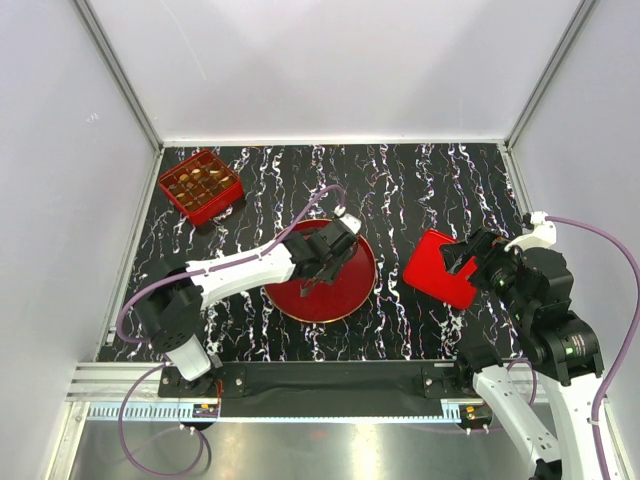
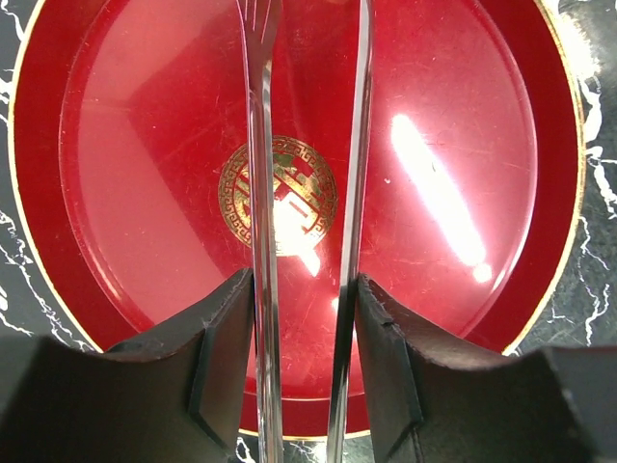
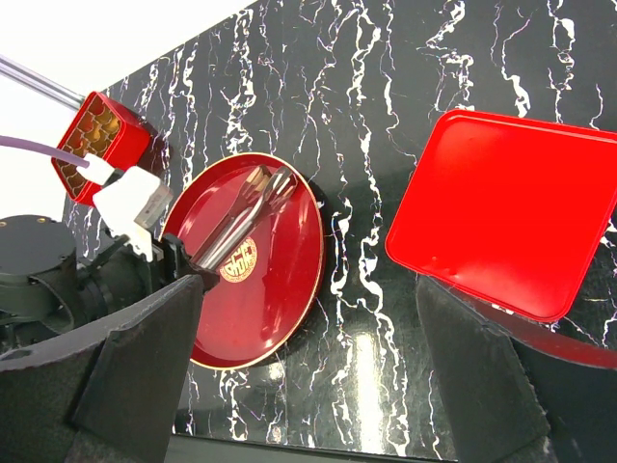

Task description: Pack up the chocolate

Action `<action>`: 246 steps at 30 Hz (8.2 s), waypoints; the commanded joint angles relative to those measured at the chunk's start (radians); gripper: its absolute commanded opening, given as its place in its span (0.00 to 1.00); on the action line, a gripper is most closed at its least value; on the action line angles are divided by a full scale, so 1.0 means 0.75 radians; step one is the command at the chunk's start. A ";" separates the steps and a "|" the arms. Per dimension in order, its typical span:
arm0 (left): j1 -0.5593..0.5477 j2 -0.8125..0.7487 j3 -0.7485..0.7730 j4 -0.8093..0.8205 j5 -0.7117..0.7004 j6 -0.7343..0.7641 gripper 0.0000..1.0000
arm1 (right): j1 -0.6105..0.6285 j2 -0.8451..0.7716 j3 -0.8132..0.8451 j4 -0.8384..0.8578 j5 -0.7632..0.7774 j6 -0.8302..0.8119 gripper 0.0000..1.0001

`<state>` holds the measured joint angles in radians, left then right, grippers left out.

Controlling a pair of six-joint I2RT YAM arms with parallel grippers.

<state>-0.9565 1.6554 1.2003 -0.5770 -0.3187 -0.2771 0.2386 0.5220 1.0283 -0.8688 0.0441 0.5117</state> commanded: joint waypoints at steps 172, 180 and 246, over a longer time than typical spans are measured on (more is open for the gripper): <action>0.832 -0.424 -0.441 -0.317 0.083 -0.318 0.69 | 0.001 -0.064 -0.013 -0.030 -0.171 0.023 1.00; 0.823 -0.385 -0.420 -0.349 0.055 -0.334 0.76 | 0.001 -0.062 0.012 -0.046 -0.153 0.033 1.00; 0.840 -1.015 -0.202 0.008 0.856 -0.201 0.97 | -0.001 1.601 0.486 0.236 0.217 0.025 0.00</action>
<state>-0.3359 0.8772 1.0153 -0.6296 0.2550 -0.4042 0.2375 1.8385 1.2690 -0.6186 0.1898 0.6102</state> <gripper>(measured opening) 0.976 0.011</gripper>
